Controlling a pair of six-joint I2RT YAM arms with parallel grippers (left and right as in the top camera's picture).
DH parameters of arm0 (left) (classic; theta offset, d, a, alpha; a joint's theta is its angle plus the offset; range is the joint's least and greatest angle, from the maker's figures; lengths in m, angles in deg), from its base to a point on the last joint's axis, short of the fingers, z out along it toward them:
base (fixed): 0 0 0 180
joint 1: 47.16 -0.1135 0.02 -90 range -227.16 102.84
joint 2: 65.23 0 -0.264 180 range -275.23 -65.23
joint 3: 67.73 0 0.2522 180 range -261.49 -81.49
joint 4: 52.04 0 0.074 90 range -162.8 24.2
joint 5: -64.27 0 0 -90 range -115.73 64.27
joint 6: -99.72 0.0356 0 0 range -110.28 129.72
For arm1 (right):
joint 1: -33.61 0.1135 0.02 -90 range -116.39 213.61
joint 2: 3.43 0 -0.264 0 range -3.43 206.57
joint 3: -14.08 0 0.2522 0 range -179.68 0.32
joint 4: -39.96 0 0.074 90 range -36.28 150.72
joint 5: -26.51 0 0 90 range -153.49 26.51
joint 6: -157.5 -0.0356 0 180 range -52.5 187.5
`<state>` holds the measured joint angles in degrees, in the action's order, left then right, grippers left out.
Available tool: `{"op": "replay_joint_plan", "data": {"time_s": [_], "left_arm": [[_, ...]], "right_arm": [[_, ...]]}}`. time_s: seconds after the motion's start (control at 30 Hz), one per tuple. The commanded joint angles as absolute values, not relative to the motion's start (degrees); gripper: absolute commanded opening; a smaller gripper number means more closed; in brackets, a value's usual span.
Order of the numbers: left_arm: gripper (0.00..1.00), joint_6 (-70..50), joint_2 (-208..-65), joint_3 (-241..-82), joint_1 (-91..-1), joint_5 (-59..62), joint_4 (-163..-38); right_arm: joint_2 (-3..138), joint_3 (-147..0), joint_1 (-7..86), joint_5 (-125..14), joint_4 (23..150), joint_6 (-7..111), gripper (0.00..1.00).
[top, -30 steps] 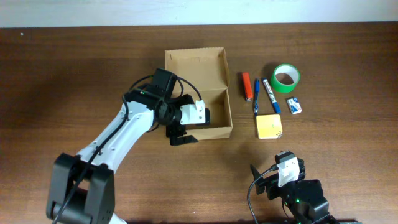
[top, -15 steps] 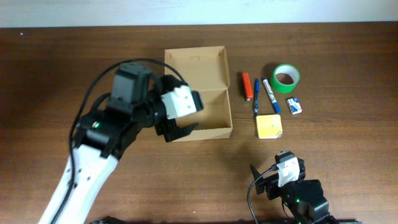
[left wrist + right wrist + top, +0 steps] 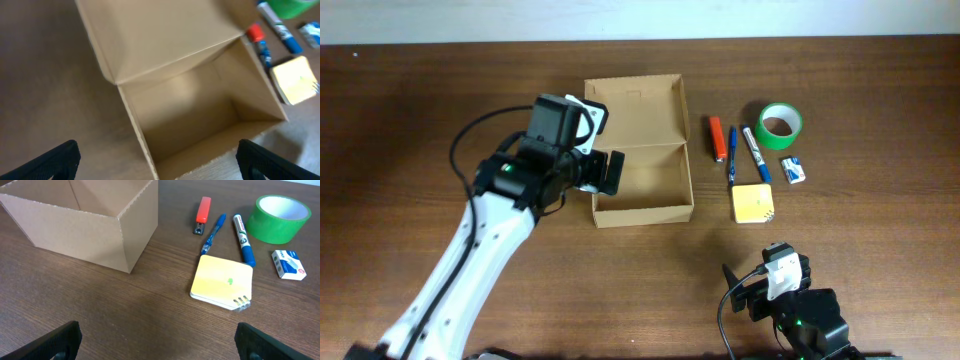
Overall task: Pack container
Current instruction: 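Release the box and retract the left gripper toward the front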
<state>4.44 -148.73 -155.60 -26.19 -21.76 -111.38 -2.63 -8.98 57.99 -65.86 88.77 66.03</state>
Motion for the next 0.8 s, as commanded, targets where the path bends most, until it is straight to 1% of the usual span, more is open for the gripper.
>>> {"op": "replay_joint_plan", "data": {"time_s": [0.0,0.13,0.23,0.4,0.57,0.77], "left_arm": [[0.99,-4.0,-152.51,-155.62,-26.34,-23.51,-111.55],[0.99,-3.63,-152.32,-155.62,-26.34,-22.46,-111.66],[1.0,1.58,-150.11,-155.62,-26.34,-20.25,-113.17],[0.99,7.11,-145.15,-155.62,-26.34,-18.88,-122.11],[1.0,11.48,-137.21,-155.62,-26.32,-16.3,-129.52],[1.0,13.2,-127.23,-155.62,-26.32,-16.25,-136.01]], "right_arm": [[-3.29,-8.57,58.3,-66.78,88.62,65.59,0.99],[-3.27,-8.57,58.3,-66.78,88.62,65.57,0.99],[-3.27,-8.57,58.3,-66.78,88.62,65.57,0.99],[-3.27,-8.57,58.3,-66.78,88.62,65.57,0.99],[-3.27,-8.57,58.3,-66.78,88.62,65.57,0.99],[-3.27,-8.57,58.3,-66.78,88.62,65.57,0.99]]}}
